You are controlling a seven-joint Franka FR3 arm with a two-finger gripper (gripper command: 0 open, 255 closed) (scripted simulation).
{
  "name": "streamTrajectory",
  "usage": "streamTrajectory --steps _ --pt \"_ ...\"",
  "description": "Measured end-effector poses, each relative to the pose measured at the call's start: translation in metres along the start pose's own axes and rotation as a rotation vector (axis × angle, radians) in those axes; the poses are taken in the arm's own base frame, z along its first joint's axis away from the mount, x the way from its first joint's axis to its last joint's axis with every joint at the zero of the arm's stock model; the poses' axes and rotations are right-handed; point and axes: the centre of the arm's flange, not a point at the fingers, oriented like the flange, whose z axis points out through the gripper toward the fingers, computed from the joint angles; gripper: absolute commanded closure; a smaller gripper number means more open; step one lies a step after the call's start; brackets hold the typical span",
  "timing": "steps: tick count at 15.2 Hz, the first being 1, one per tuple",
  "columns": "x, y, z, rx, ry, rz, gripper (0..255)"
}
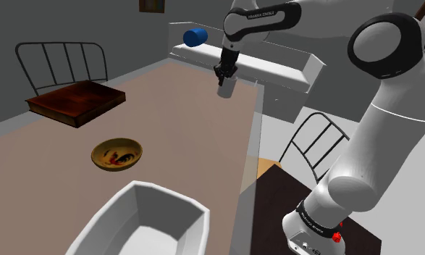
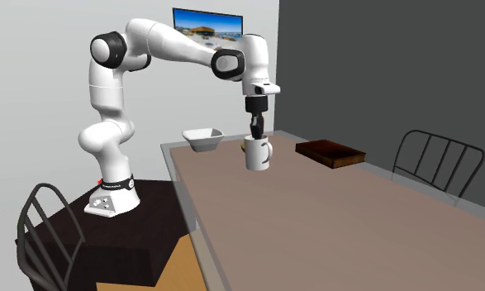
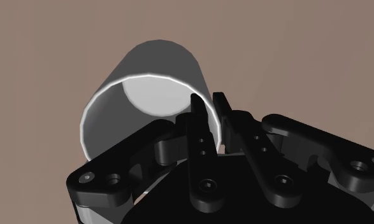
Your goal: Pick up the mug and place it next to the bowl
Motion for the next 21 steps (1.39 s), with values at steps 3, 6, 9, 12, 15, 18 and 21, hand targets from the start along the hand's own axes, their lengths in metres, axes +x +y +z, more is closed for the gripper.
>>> streamTrajectory --steps 3,6,9,12,15,18,21 --pt "0.002 0.001 -0.016 0.0 0.0 0.0 255" --pt "-0.001 -0.003 -0.026 0.0 0.0 0.0 255" --pt "-0.031 -0.023 -0.033 0.0 -0.001 0.0 255" --pt "-0.062 -0.044 -0.034 0.0 -0.001 -0.001 255" --pt "-0.092 -0.071 -0.037 0.001 -0.001 -0.001 255" --pt "-0.128 -0.095 -0.041 0.0 -0.001 -0.001 255" --pt "-0.154 -0.115 -0.042 0.001 0.0 -0.001 255"
